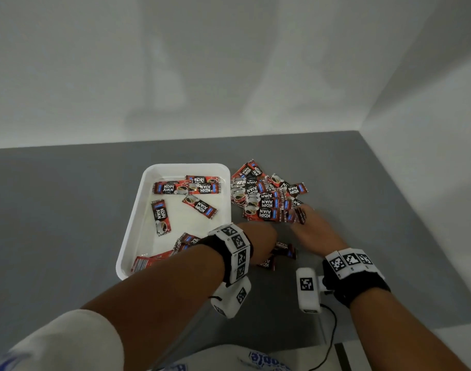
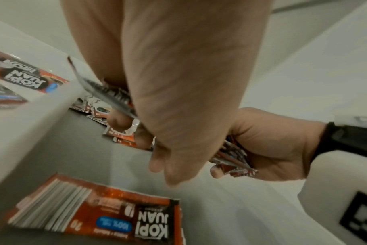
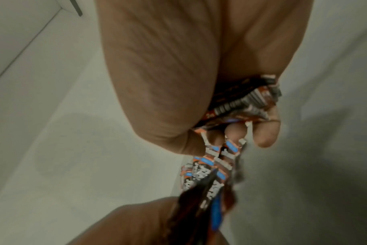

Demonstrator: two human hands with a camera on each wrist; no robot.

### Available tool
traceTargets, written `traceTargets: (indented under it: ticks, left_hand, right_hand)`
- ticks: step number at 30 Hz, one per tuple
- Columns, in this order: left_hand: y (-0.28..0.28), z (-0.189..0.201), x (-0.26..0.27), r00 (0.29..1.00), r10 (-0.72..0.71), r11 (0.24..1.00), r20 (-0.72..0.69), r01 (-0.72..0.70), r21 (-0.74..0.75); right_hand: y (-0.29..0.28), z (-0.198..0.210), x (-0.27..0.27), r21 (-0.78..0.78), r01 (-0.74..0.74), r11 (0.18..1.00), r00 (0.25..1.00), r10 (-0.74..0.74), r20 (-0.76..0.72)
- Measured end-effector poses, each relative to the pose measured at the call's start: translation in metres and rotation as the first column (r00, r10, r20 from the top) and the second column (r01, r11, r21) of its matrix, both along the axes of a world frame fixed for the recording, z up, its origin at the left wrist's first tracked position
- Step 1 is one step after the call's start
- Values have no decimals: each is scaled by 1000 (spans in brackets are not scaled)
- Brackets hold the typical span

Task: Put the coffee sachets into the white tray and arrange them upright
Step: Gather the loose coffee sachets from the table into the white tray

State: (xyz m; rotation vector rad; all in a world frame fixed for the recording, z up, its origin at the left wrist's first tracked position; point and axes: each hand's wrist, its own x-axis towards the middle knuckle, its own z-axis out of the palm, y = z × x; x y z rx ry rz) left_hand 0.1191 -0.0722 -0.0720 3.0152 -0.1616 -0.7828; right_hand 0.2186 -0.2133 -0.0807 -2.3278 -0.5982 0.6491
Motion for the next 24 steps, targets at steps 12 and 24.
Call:
traceTargets:
  ticks: [12, 24]
  left_hand:
    - [-4, -13, 4, 995, 57, 998, -82, -56, 6]
    - [94, 53, -24, 878, 468, 841, 103, -406, -358]
  right_hand:
    - [-3, 5, -14, 24, 24, 999, 999, -23, -26]
    - [62, 59, -42, 196, -65, 978, 988, 91, -128]
